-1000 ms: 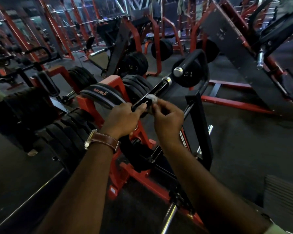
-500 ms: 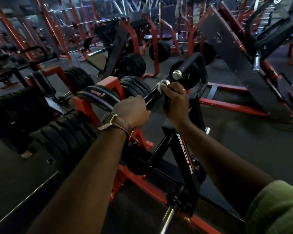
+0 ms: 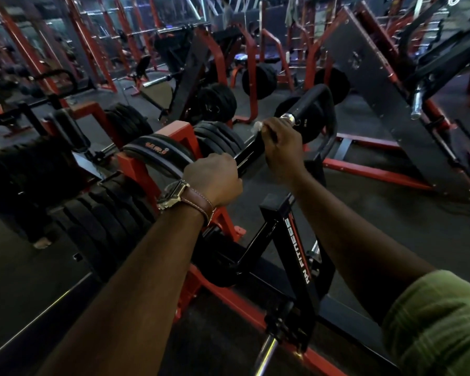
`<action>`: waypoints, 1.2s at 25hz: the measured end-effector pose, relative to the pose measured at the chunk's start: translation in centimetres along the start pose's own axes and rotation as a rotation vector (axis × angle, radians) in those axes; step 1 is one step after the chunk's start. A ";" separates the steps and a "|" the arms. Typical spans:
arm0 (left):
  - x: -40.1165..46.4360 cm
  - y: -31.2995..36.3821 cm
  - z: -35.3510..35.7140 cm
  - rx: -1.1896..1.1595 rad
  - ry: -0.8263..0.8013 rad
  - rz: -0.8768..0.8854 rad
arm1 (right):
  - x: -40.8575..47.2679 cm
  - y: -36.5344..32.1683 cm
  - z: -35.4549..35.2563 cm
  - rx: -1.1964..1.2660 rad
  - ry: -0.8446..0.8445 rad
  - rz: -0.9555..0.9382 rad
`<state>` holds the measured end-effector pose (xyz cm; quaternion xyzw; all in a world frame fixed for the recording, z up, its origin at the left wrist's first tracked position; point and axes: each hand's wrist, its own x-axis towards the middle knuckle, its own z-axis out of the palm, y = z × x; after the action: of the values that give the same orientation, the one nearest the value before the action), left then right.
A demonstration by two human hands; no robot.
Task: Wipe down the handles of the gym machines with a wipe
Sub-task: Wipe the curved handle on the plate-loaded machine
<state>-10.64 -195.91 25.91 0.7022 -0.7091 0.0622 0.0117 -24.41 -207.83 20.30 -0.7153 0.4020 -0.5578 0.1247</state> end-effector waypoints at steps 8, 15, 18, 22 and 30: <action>0.0 0.2 -0.4 -0.034 -0.011 -0.031 | -0.3 -1.1 0.5 1.284 0.175 1.000; 0.1 0.1 -0.2 -0.041 -0.017 -0.039 | -0.8 -1.9 0.5 0.189 0.094 0.373; 0.2 0.0 -0.2 -0.076 -0.028 -0.048 | 1.9 -1.4 -1.0 0.272 -0.057 0.562; 0.3 -0.1 -0.2 -0.129 -0.039 -0.053 | 0.5 -1.4 0.0 1.104 0.119 1.033; 0.9 -0.5 0.5 -0.184 -0.033 -0.086 | -2.4 -4.8 3.2 0.594 0.377 0.755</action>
<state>-10.12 -196.84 25.52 0.7290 -0.6810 -0.0156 0.0671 -19.63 -203.90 20.54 -0.3412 0.4717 -0.6833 0.4406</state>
